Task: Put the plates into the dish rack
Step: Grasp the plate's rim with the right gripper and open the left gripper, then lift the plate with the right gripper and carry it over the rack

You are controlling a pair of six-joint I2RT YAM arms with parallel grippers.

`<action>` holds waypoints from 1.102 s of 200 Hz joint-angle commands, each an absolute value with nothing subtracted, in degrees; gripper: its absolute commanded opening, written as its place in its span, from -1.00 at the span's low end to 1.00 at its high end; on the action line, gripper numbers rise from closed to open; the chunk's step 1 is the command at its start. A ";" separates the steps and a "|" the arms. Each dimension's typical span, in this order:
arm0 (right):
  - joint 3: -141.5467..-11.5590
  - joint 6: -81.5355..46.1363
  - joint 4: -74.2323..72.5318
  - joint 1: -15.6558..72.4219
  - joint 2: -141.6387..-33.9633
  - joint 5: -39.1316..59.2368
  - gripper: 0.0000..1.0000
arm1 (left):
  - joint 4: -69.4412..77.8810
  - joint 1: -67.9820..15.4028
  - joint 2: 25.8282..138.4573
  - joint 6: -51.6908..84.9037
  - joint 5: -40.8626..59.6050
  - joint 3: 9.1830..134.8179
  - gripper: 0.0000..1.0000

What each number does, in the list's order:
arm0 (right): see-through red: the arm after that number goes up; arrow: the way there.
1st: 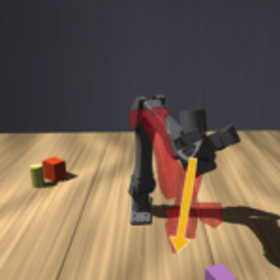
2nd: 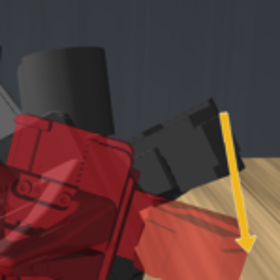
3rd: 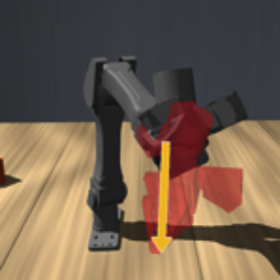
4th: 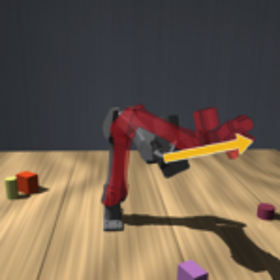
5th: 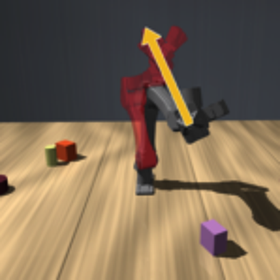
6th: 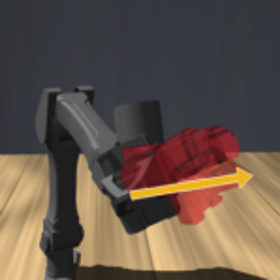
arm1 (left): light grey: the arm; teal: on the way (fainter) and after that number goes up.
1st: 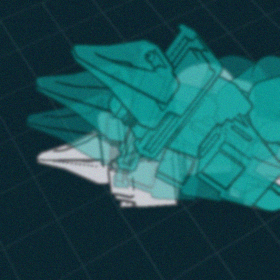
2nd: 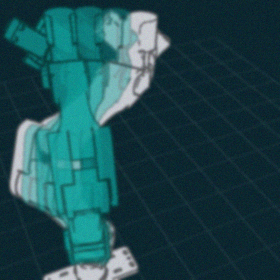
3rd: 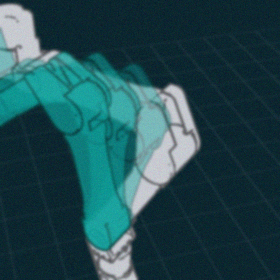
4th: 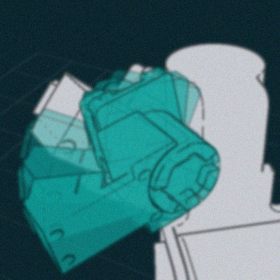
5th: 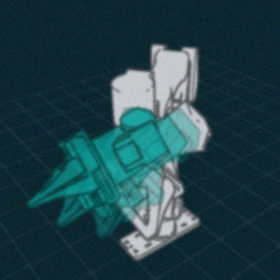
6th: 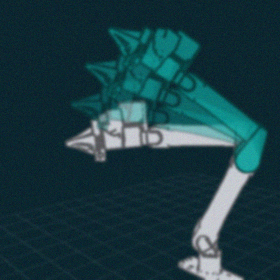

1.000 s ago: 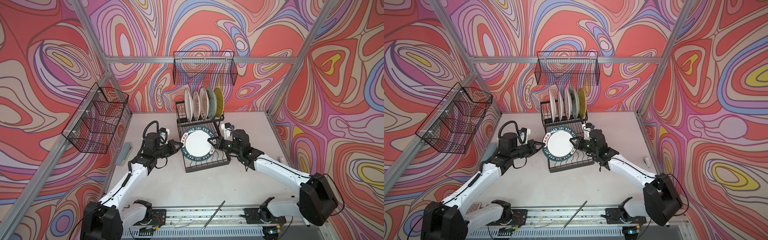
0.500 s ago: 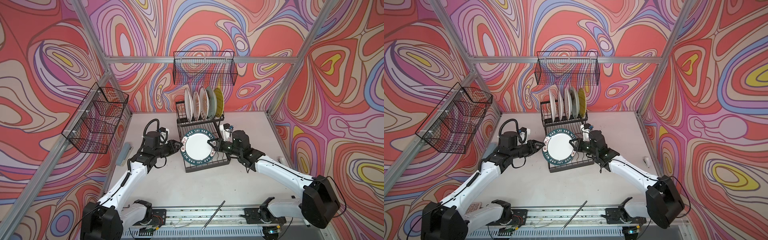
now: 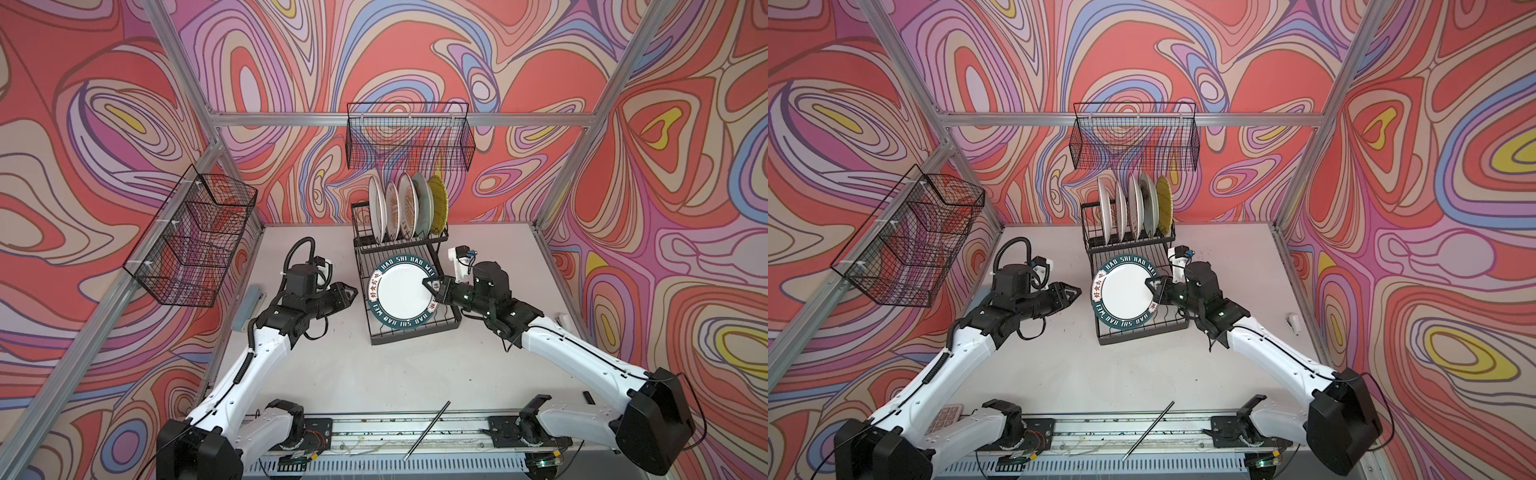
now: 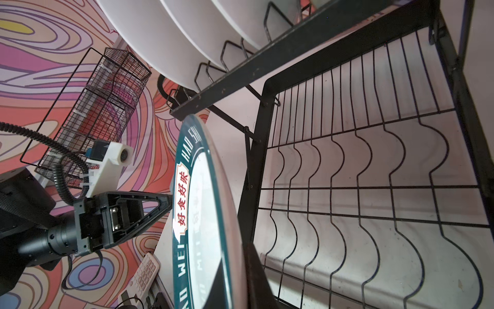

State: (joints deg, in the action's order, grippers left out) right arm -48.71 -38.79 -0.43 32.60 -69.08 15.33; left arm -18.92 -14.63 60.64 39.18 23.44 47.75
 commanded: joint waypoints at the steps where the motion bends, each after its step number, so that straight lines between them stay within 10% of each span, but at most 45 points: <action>1: -48.40 -37.06 -1.73 32.83 -66.49 14.68 -1.00 | -21.41 -14.68 58.04 38.37 19.23 48.84 -0.34; 111: -49.85 -29.94 -4.23 40.14 -61.96 14.07 -1.00 | -28.12 -14.69 54.54 38.31 11.71 51.86 -0.38; 220: -55.98 -21.82 -10.01 54.59 -64.91 -17.83 -1.00 | -27.87 -14.93 49.54 41.08 9.85 48.93 -0.39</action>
State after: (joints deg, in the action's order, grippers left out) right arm -51.55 -25.50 -3.95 51.03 -62.76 -5.58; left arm -28.42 -14.63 50.15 39.35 9.98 50.46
